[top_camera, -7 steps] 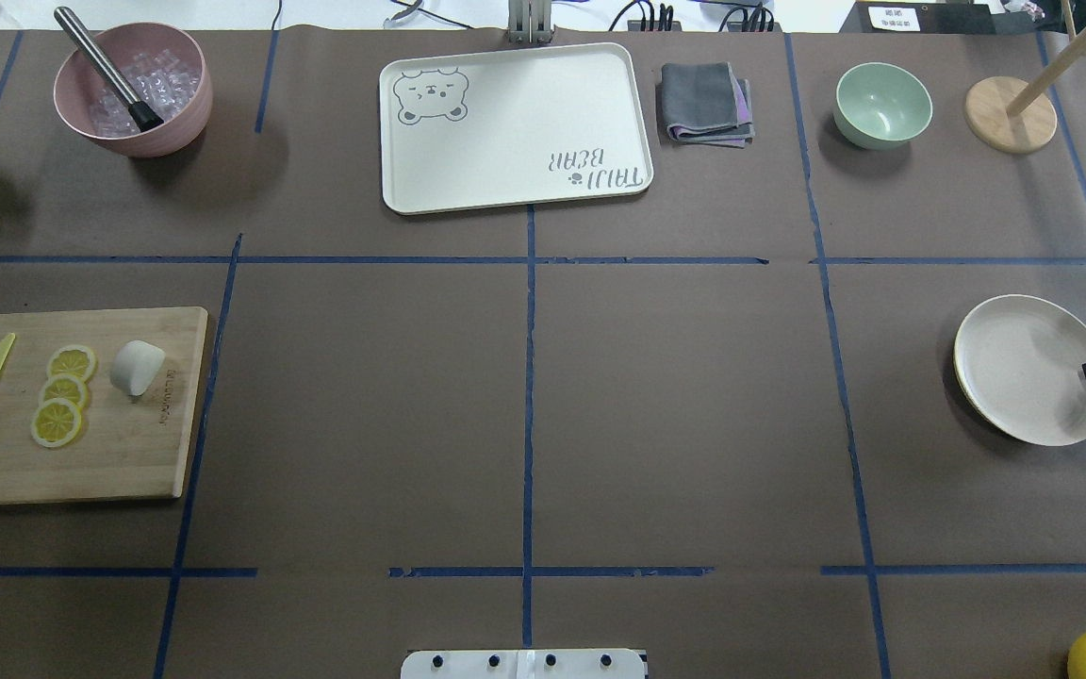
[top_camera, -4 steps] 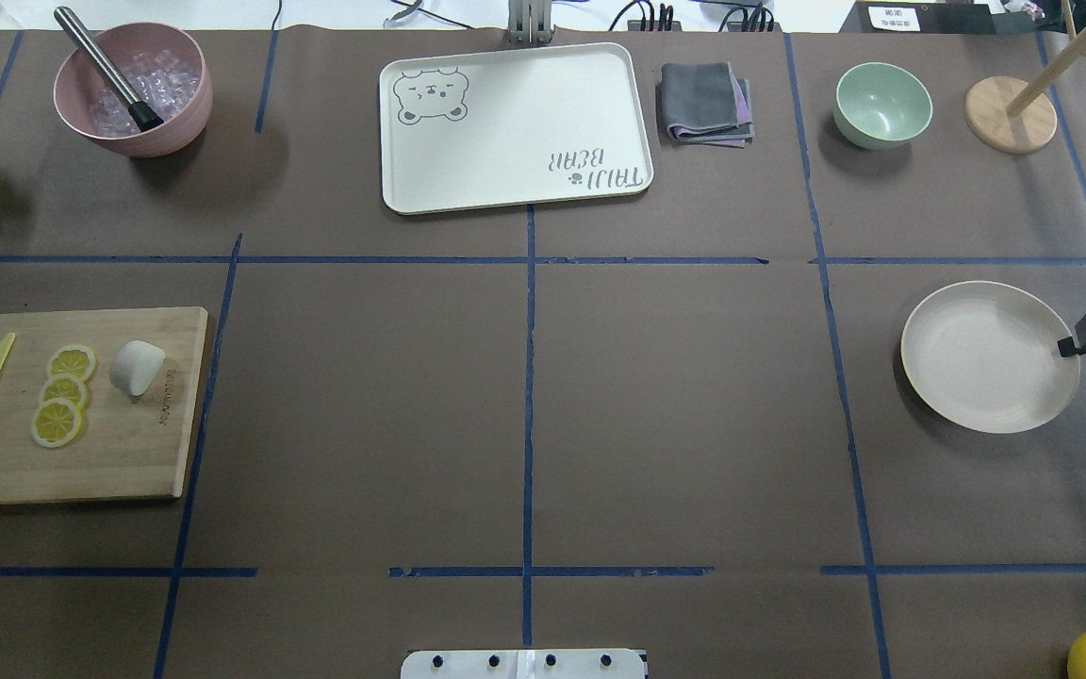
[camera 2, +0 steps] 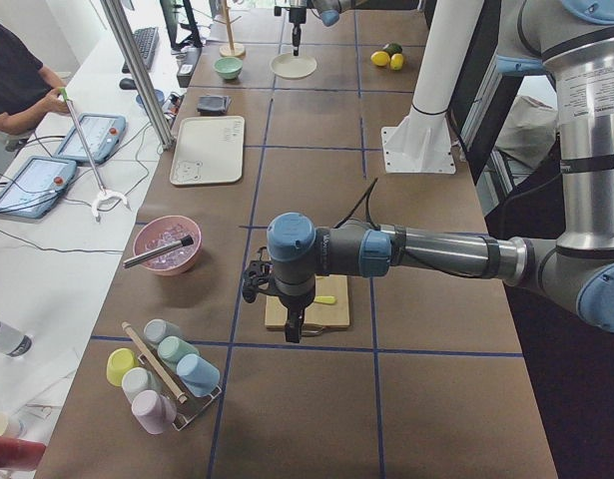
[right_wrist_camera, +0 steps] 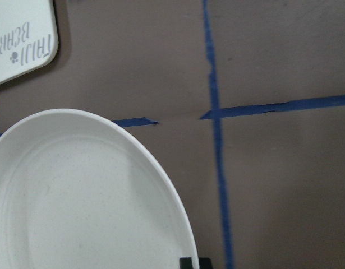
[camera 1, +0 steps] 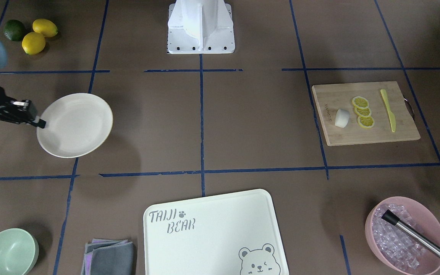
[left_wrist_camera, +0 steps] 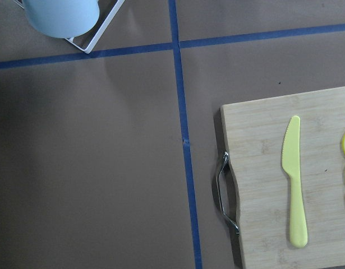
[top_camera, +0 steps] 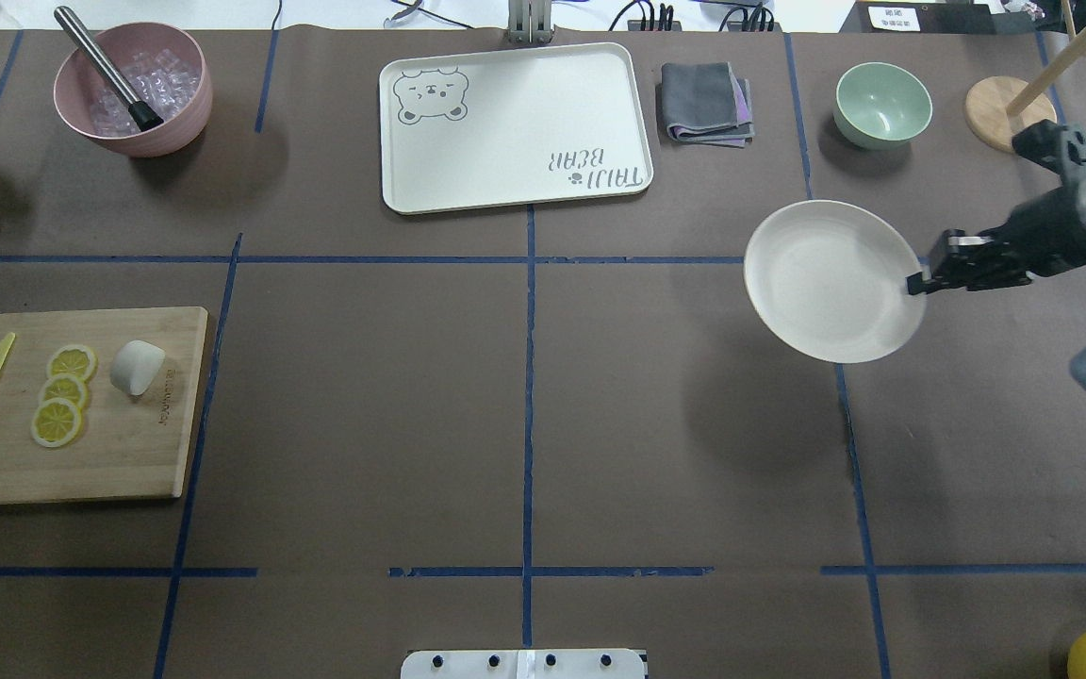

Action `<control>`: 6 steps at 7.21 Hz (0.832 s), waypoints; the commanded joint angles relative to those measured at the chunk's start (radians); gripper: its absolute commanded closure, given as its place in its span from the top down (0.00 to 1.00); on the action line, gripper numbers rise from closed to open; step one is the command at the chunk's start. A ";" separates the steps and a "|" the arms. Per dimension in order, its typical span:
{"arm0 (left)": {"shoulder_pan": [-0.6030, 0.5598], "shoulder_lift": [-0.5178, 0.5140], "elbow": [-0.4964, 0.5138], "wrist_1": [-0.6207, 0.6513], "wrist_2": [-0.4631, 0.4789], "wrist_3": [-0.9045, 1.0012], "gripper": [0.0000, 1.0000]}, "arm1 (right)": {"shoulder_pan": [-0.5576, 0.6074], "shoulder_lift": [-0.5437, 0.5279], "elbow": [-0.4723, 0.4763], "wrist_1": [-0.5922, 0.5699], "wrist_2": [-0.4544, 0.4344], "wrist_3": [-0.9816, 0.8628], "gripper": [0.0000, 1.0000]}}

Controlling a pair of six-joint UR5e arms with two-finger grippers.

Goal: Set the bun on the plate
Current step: 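Slide the white plate with the right gripper toward the table center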

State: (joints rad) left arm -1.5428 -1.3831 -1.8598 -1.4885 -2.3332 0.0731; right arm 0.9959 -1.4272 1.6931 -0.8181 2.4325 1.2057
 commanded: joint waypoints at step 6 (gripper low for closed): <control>-0.003 0.033 -0.010 -0.030 -0.026 0.002 1.00 | -0.442 0.387 -0.134 -0.234 -0.437 0.318 0.00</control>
State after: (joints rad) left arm -1.5457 -1.3583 -1.8678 -1.5019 -2.3510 0.0725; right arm 0.5738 -1.0518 1.5831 -1.0390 2.0179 1.5225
